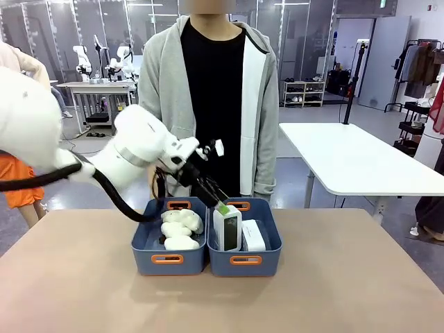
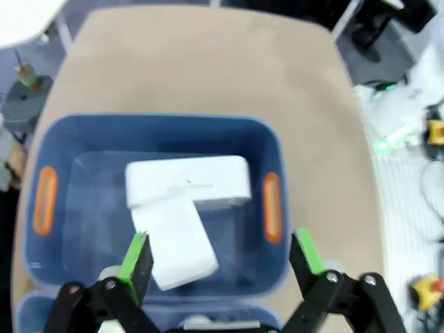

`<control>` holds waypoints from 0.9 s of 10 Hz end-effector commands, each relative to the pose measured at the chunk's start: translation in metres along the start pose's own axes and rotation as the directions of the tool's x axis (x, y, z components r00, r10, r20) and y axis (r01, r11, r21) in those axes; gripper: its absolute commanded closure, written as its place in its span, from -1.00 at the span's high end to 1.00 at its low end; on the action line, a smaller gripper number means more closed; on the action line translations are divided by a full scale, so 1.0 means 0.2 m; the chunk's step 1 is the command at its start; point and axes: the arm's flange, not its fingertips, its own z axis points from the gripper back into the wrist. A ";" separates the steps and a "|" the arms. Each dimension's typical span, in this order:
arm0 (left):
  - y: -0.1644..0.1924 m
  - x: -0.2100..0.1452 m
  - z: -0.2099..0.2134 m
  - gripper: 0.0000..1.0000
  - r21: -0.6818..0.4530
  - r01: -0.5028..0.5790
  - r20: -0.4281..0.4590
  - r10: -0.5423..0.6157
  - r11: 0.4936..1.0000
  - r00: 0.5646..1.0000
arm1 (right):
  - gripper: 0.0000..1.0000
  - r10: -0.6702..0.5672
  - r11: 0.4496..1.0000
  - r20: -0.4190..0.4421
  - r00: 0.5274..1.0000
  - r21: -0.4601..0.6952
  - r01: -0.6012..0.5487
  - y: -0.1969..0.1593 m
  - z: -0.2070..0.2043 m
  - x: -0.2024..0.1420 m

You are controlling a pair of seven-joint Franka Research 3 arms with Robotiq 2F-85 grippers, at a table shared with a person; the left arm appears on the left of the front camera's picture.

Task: Sort the digital clocks into the basket.
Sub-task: Pick up the Digital clock from the table and place it into the empty Plastic storage basket.

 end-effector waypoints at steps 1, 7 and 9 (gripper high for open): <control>-0.09 0.09 0.34 0.99 -0.105 -0.158 -0.055 0.153 0.982 0.987 | 1.00 0.002 1.000 0.002 1.000 0.011 -0.002 0.00 0.01 -0.01; -0.71 -0.39 1.10 0.99 0.046 -0.778 -0.026 0.779 0.627 0.626 | 1.00 0.002 1.000 0.002 1.000 0.011 -0.002 0.00 0.01 -0.01; -0.96 -0.72 1.23 0.99 0.002 -0.759 0.291 0.726 0.651 0.623 | 1.00 0.002 1.000 0.002 1.000 0.011 -0.002 0.00 0.01 -0.01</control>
